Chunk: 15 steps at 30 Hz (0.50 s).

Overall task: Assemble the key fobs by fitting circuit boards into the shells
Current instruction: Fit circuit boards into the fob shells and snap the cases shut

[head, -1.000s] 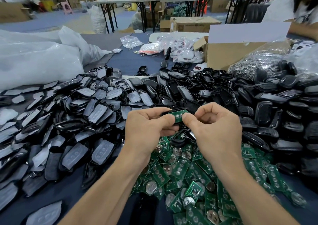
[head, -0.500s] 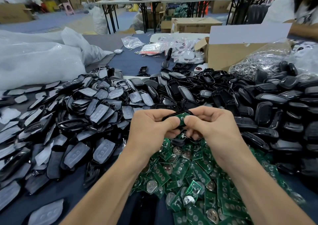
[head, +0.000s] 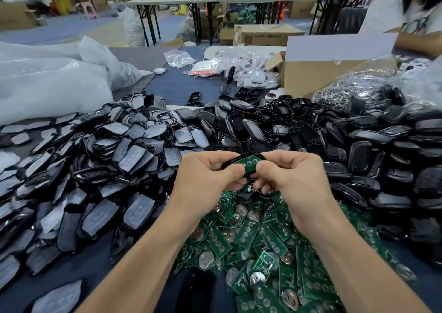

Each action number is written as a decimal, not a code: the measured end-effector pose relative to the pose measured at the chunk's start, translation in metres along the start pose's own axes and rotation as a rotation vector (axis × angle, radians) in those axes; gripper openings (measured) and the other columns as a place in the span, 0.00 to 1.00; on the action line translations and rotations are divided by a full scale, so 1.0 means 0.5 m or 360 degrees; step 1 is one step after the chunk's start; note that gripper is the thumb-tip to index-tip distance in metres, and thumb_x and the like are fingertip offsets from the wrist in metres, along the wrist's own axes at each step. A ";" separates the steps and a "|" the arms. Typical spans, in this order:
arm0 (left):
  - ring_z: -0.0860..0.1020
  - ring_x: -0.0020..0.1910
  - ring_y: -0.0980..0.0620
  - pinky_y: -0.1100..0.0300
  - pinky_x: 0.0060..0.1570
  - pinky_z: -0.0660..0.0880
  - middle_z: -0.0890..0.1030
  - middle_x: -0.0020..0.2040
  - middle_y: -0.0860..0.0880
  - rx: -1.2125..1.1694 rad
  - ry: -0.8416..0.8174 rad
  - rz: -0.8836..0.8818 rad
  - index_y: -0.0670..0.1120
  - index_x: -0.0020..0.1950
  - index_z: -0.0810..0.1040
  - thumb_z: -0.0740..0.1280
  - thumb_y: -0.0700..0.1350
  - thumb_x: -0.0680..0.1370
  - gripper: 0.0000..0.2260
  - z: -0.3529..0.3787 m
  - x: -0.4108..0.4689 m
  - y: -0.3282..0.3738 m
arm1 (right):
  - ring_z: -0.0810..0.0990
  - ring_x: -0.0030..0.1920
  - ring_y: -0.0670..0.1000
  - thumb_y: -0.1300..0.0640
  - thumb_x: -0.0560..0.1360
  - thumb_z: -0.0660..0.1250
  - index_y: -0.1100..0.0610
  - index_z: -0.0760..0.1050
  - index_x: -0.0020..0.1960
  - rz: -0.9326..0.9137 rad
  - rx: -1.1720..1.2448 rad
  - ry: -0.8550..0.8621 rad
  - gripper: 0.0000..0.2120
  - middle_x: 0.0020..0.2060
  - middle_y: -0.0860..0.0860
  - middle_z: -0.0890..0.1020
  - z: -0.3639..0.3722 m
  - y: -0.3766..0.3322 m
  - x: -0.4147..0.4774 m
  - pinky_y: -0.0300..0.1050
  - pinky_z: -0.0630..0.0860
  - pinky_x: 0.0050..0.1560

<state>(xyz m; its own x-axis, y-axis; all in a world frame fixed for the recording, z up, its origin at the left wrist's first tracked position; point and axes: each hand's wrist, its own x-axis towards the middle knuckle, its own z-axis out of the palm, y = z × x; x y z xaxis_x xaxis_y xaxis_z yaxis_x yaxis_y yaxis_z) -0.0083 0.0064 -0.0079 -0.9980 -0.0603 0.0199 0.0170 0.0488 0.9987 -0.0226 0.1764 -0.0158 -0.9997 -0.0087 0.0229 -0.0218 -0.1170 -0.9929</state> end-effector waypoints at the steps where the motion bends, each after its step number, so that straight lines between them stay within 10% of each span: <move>1: 0.88 0.39 0.49 0.63 0.39 0.82 0.89 0.42 0.47 0.0024 -0.0023 0.0000 0.48 0.52 0.87 0.75 0.35 0.77 0.09 0.000 0.000 0.000 | 0.81 0.28 0.53 0.72 0.75 0.72 0.67 0.83 0.50 -0.0008 -0.0015 0.0002 0.05 0.35 0.63 0.85 -0.001 0.001 0.001 0.40 0.76 0.29; 10: 0.87 0.35 0.48 0.61 0.36 0.83 0.88 0.39 0.47 0.0026 0.0045 -0.0034 0.54 0.41 0.88 0.75 0.33 0.76 0.14 0.003 -0.003 -0.003 | 0.81 0.30 0.54 0.69 0.73 0.75 0.63 0.84 0.46 -0.0048 -0.0153 -0.0091 0.04 0.34 0.62 0.85 -0.002 -0.001 -0.001 0.42 0.78 0.31; 15: 0.86 0.43 0.62 0.62 0.45 0.83 0.86 0.41 0.64 0.0530 0.0150 0.0316 0.70 0.43 0.84 0.74 0.49 0.72 0.12 0.007 -0.010 -0.003 | 0.81 0.27 0.55 0.69 0.73 0.75 0.57 0.86 0.41 -0.0169 -0.0361 -0.0069 0.08 0.29 0.57 0.84 0.005 -0.003 -0.005 0.43 0.78 0.31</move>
<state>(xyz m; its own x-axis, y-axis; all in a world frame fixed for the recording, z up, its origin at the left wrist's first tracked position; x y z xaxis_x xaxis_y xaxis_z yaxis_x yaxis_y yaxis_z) -0.0038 0.0101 -0.0099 -0.9670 -0.1076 0.2310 0.1730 0.3882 0.9052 -0.0200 0.1743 -0.0139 -0.9904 -0.0515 0.1286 -0.1335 0.1063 -0.9853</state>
